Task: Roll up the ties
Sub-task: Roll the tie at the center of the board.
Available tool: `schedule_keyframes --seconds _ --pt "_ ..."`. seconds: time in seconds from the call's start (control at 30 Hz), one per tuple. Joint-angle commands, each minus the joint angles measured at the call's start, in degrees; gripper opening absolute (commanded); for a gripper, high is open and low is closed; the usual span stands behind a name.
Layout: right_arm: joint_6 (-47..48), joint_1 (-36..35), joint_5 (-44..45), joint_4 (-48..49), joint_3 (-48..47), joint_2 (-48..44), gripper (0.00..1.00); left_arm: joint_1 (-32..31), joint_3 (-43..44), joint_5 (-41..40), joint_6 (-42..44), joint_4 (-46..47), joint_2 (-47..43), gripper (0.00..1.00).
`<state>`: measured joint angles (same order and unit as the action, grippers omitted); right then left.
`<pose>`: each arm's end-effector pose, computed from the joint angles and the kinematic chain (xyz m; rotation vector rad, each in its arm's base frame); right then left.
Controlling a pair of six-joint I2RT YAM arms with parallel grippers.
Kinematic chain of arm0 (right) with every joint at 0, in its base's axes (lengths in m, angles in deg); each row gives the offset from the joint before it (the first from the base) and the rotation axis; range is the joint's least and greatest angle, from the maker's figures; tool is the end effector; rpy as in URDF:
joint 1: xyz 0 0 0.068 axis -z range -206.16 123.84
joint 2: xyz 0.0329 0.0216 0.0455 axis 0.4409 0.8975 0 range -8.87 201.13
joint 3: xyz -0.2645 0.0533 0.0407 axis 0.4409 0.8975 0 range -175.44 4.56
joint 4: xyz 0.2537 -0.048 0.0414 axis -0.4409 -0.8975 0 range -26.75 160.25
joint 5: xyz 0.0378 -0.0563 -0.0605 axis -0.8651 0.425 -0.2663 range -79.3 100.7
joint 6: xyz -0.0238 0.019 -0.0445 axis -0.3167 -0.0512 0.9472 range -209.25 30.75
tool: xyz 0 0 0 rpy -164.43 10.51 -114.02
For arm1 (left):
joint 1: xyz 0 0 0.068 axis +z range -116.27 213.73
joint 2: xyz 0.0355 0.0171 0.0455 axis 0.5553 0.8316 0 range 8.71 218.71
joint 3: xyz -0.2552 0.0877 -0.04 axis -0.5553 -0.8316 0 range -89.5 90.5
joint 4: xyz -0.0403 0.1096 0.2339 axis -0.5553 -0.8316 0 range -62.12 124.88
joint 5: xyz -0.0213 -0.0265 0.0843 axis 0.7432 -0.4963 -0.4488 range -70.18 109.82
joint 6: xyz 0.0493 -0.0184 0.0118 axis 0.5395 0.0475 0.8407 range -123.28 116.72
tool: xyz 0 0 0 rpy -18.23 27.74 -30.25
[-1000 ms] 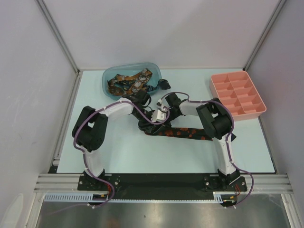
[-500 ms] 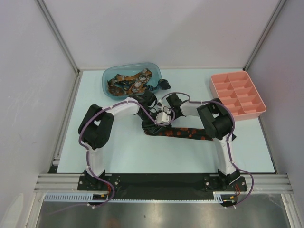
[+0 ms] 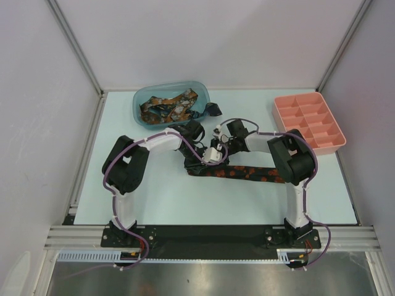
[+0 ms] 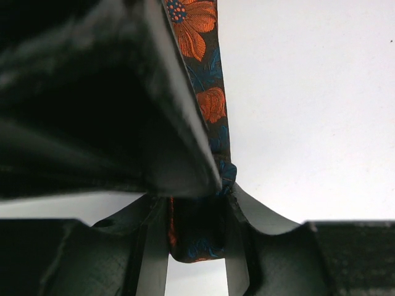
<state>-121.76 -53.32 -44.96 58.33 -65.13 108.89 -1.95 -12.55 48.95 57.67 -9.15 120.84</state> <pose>0.3411 0.2080 0.1235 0.2499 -2.6551 -1.5613 0.2937 -0.2322 0.1627 2.1203 1.7967 -0.6469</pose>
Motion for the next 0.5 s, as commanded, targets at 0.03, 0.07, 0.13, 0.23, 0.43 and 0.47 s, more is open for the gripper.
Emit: schedule_keyframes --seconds 0.03,0.07,0.13,0.23,0.43,0.47 --pt "-7.74 -0.7 -1.38 8.5 0.43 0.02 0.4 -0.97 -0.57 -0.56 -0.48 -0.53 2.56 0.38" --pt "-7.31 -0.88 -0.95 7.97 -0.26 0.89 0.4 -0.97 -0.57 -0.56 -0.57 -0.62 2.65 0.39" --pt "-7.21 -1.58 -0.86 7.7 -0.88 1.68 0.39 -0.97 -0.4 -0.73 -0.65 -0.53 2.82 0.39" --pt "-6.61 -2.11 -0.33 7.62 -2.2 3.09 0.27 -0.97 -0.39 -0.74 -0.92 -0.53 2.82 0.4" --pt "-0.28 -1.5 2.39 0.06 -3.7 4.41 0.0 -0.79 -0.83 -0.21 -1.27 -0.27 2.39 0.45" --pt "0.95 -1.15 3.44 -1.16 -3.7 4.41 0.0 -0.71 -0.92 0.14 -1.36 -0.27 1.95 0.46"
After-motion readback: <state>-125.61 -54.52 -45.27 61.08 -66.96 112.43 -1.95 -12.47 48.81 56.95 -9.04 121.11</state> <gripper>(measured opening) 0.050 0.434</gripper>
